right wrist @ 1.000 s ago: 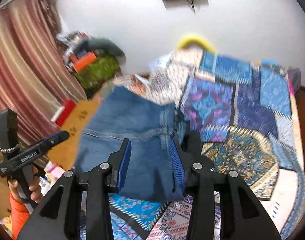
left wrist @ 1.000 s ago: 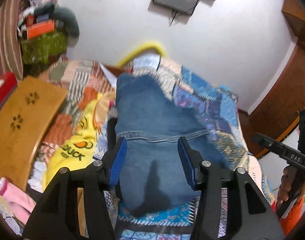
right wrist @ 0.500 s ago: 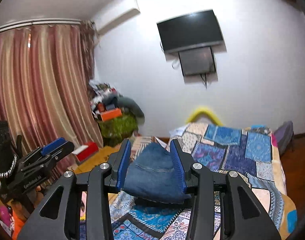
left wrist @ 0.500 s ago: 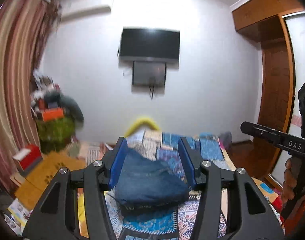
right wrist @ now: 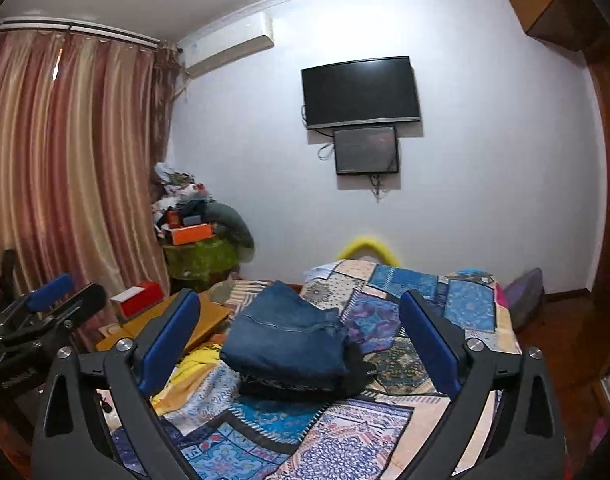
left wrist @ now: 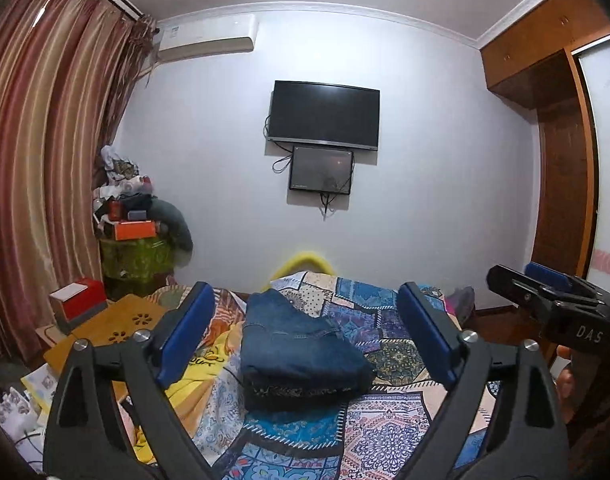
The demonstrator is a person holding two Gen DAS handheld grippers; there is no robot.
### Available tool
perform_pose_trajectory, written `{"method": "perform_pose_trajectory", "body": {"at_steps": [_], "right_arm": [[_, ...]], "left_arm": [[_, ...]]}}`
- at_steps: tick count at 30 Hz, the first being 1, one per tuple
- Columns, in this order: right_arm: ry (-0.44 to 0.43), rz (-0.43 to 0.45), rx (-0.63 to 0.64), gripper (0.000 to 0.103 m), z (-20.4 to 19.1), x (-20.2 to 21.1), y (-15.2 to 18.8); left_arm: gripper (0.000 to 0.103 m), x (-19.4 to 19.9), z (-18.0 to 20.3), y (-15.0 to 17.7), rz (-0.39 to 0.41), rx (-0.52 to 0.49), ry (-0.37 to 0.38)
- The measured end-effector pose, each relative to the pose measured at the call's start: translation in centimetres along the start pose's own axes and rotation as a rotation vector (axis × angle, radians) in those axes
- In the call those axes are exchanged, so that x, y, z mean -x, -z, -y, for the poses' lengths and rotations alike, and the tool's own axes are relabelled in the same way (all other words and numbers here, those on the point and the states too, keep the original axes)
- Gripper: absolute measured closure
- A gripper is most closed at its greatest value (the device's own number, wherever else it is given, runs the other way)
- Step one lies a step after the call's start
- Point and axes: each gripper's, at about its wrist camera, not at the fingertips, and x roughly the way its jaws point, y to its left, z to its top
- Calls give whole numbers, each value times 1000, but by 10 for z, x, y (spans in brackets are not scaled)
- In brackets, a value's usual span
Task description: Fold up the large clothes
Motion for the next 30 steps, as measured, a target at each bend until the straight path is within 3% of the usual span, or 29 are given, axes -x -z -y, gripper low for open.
{"method": "perform_pose_trajectory", "body": {"at_steps": [8, 30], "right_arm": [[10, 3, 1, 0, 0, 3, -3], [8, -5, 34, 0, -7, 12, 6]], "left_arm": [[3, 10, 8, 6, 10, -32, -11], [1, -1, 9, 12, -35, -14, -15]]}}
